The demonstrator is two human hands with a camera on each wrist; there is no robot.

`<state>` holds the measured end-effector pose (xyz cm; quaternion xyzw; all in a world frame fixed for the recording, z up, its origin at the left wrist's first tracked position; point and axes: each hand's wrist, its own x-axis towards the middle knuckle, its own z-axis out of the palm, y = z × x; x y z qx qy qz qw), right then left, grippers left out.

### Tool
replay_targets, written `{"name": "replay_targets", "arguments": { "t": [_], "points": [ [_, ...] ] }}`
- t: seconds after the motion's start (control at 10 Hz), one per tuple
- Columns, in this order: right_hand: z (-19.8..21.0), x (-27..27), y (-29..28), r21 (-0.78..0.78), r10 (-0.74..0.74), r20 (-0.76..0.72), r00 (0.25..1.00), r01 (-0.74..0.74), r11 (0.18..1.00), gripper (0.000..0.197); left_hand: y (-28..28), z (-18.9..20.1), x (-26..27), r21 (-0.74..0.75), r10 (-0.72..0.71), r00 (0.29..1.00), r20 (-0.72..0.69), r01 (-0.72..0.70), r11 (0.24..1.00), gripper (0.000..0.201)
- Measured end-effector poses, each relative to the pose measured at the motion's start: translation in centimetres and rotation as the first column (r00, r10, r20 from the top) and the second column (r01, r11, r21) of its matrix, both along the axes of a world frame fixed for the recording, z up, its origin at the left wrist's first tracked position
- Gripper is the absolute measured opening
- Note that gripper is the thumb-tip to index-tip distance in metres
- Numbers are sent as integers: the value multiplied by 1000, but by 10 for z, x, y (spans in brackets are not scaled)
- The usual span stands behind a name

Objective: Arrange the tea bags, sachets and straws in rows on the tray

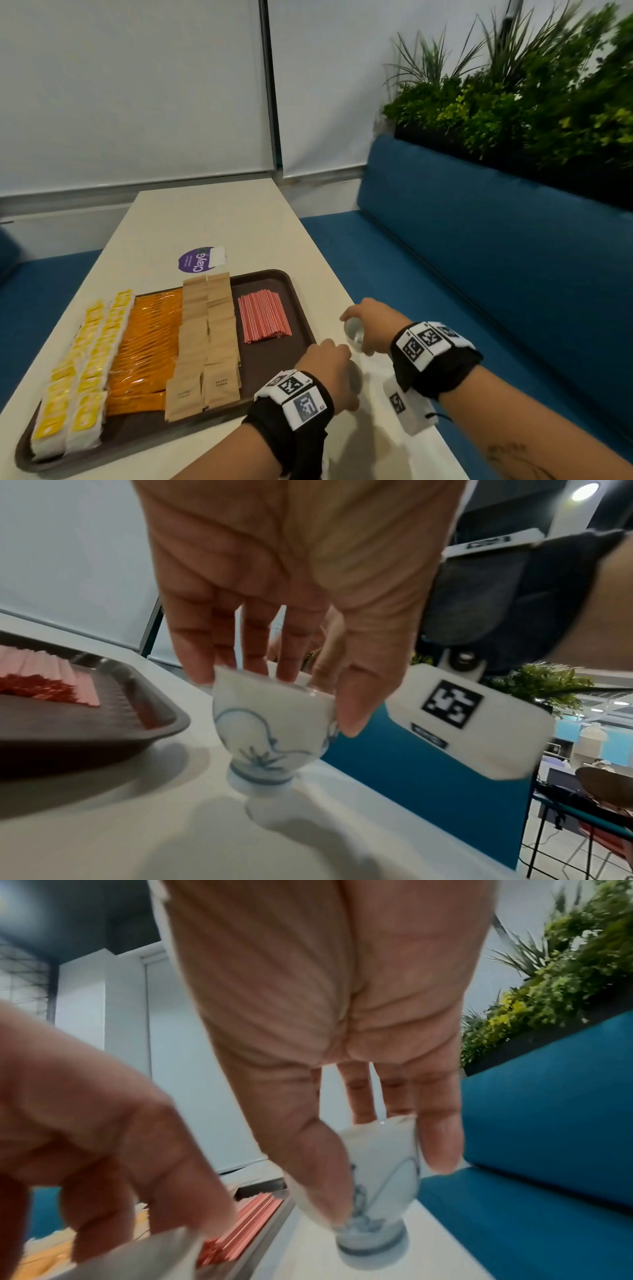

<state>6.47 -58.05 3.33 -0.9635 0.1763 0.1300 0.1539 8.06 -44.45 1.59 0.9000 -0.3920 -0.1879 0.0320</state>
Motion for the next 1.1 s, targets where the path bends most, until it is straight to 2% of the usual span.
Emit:
{"name": "replay_targets", "arguments": {
  "t": [0.2,0.4,0.6,0.9,1.1],
  "points": [
    [17,66,-31,-109,131,13,991,-129,986,71,-35,1,16,-14,-10,1000,-5,10,1000,65],
    [-3,109,-35,-82,213,-27,977,-215,973,74,-53,-10,28,-20,79,997,-13,-79,997,56],
    [-18,132,-34,-66,277,-50,960,-280,958,76,-60,-15,40,-45,153,988,-2,-153,987,54],
    [-18,143,-36,-41,302,-41,952,-304,952,75,-62,-19,51,-84,212,976,-42,-215,973,51],
    [-20,134,-45,75,212,39,977,-214,974,85,-58,-18,47,-92,248,967,-55,-252,963,79]
  ]
}}
